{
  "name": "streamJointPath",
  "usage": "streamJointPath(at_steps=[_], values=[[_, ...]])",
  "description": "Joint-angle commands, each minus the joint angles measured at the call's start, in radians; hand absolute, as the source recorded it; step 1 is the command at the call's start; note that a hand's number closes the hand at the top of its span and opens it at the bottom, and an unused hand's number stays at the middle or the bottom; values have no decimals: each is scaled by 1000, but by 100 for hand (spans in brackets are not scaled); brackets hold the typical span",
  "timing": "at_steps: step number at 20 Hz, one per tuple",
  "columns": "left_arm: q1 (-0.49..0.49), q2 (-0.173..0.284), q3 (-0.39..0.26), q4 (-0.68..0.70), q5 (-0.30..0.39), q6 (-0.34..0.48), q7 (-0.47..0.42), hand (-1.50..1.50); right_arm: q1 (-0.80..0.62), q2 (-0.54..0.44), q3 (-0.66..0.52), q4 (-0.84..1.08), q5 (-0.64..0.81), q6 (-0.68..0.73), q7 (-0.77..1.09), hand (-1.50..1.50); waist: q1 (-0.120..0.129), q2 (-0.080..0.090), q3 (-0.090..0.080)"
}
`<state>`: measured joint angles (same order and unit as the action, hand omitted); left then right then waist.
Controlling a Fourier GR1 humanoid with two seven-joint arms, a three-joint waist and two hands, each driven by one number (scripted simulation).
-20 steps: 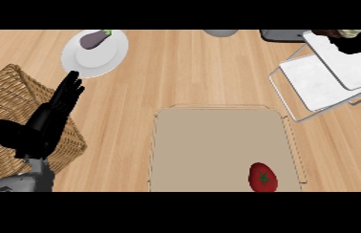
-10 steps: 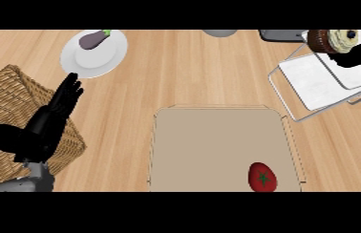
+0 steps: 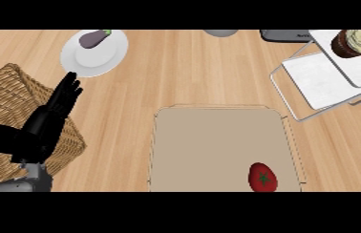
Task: Pick the cupcake from the tray and place it in the tiered shelf
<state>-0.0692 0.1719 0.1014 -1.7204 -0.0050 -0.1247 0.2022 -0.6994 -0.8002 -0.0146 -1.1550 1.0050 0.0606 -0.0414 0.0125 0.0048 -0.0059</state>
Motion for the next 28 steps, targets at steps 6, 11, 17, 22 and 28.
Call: streamJointPath(at_steps=[6, 11, 17, 22, 28], values=[[23, -21, -16, -61, 2, 10, 58, 0, -97, -3, -54, 47, 41, 98, 129, -150, -2, -6, 6], [13, -8, 10, 11, -1, 1, -8, 0, -181, 23, -184, 17, -118, 109, 109, -150, -12, -8, 5], [-21, -21, -7, 28, -28, 22, 2, 0, -315, 51, -302, -21, -219, 150, 270, -150, -12, -8, 5], [53, -3, 8, -9, -9, -8, -27, 0, -371, 11, -530, -6, -393, 198, 410, -150, -21, -17, 6], [70, -16, 8, 5, -19, 0, -59, 0, -389, -182, -748, 138, -547, 344, 494, -150, -25, -11, 6]])
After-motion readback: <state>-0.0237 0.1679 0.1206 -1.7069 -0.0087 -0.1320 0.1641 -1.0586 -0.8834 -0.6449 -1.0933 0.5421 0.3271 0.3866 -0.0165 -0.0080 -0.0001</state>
